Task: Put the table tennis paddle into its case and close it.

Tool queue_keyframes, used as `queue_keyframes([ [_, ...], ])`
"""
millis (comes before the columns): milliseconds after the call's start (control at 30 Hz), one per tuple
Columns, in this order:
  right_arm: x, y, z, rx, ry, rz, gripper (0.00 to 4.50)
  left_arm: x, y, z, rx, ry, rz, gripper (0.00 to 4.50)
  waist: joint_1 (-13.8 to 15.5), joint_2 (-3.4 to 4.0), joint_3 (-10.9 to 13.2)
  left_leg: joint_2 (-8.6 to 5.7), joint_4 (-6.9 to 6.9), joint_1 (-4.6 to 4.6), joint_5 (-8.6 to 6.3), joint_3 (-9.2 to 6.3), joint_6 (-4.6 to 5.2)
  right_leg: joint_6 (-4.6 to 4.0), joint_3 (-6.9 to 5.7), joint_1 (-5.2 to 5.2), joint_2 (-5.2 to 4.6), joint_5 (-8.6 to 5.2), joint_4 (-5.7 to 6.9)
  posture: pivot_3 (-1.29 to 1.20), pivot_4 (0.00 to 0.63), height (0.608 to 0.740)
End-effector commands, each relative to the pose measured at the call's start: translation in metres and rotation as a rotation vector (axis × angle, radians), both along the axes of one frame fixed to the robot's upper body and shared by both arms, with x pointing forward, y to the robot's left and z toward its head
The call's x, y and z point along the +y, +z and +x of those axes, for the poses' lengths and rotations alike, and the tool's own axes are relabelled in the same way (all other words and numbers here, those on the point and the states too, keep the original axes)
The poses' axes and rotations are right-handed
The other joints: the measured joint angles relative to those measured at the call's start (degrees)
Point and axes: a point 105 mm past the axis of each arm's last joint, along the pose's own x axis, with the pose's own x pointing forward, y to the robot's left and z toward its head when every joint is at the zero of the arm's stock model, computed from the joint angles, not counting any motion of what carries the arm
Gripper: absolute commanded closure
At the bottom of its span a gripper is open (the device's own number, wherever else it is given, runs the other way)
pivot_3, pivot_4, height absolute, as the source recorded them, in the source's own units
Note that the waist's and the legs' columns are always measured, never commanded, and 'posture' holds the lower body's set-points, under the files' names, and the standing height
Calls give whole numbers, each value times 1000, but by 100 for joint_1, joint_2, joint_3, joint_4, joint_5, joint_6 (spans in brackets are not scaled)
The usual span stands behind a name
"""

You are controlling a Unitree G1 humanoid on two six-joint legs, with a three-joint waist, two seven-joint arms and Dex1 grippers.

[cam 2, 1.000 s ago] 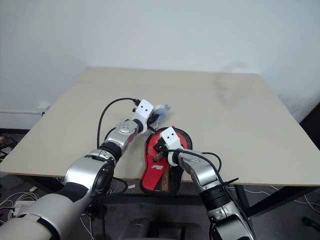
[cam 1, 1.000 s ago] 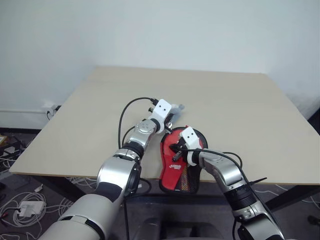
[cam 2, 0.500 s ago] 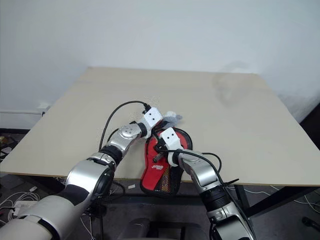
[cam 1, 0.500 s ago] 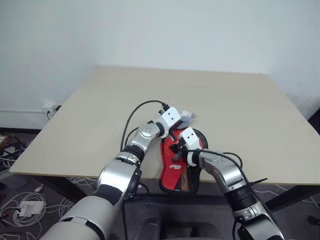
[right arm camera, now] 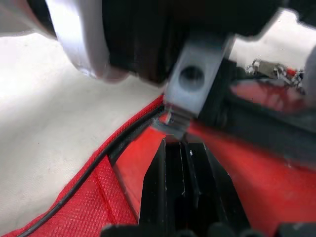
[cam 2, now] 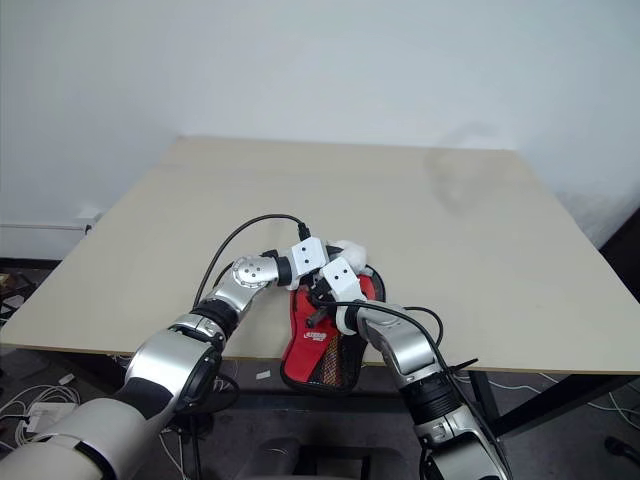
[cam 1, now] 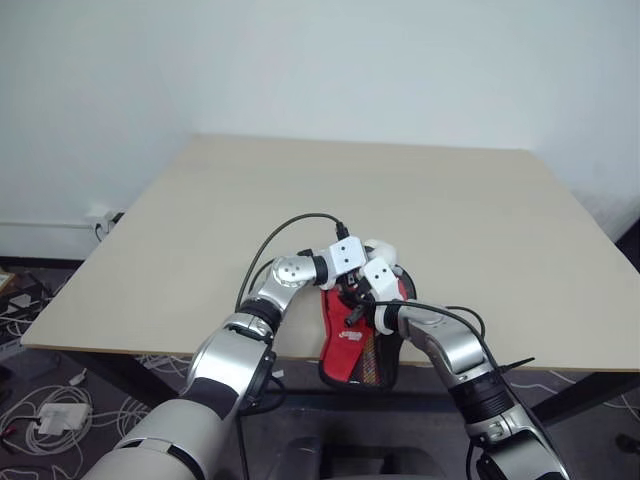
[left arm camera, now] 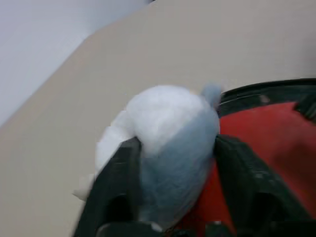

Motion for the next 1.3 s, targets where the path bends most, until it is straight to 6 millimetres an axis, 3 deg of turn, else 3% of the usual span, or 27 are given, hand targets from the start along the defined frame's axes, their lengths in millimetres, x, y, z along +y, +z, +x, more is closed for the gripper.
queue_keyframes([
  [33, -2, -37, -16, 138, 21, -74, 4500, -2, 24, 5, -92, -41, -4, 770, -2, 0, -1, 0, 0, 0, 0, -1, 0, 0, 0, 0, 0, 0, 0, 0, 0, 707],
  [100, -1, -36, -16, 138, 23, -74, 4500, 5, 34, 10, -115, -27, -7, 100, -2, -1, -1, 0, 0, 0, 0, -2, 0, 0, 0, -1, 1, 0, 0, 0, 0, 707],
  [133, -1, -36, -16, 138, 25, -75, 4500, 9, 40, 13, -126, -24, -7, 40, -2, -1, -1, 0, 0, 0, 0, -2, 0, 0, 0, -1, 1, 0, 0, 0, 0, 707],
  [333, -1, -36, -15, 138, 31, -75, 4500, 34, 70, 18, -112, -59, -21, 40, -11, 0, -1, 0, -1, 0, 0, -2, 0, 0, -1, -3, 3, 0, 0, 0, 0, 707],
  [533, -2, -36, -16, 141, 40, -76, 4500, 67, 111, 3, -50, -167, -82, 40, -94, 1, 0, 0, -2, -1, 1, -5, -1, -1, -1, -2, 3, -1, 0, 0, 0, 707],
  [633, -3, -35, -16, 140, 45, -77, 4500, 80, 117, -10, 3, -188, -91, 40, -143, 4, -2, 0, -7, -1, 0, -4, -1, -2, 2, -2, 4, -2, -5, 0, 0, 707],
  [800, -15, -25, -15, 104, 61, -96, 4500, 115, 112, -26, 48, -53, -136, 40, -161, 11, -1, 0, -6, 0, 1, -3, -1, -2, 1, 2, 5, -1, -6, 0, 0, 707],
  [933, -31, -5, -15, 61, 99, -110, 3632, 129, 98, -39, 121, 56, -245, 0, -89, 12, 0, 0, 1, 0, 0, -5, 0, -2, -3, 6, 3, -1, -6, 0, 0, 707],
  [1000, -38, 6, -16, 50, 118, -108, 2901, 130, 87, -46, 154, 91, -270, 0, -82, 13, 0, -1, 3, 0, 0, -4, 0, -2, -3, 8, 0, -1, -8, 0, 0, 707],
  [1267, -66, 49, -5, -22, 130, -125, 92, 117, 47, -64, 303, 194, -358, 0, -88, 19, 6, -1, -10, -1, 0, -3, -1, -2, 2, 1, -3, -1, -14, 0, 0, 707],
  [1300, -69, 54, -1, -39, 121, -133, 41, 114, 44, -64, 313, 195, -362, 0, -89, 23, 8, -1, -12, -1, 1, -3, -1, -2, 3, -1, -4, -1, -14, 0, 0, 707],
])
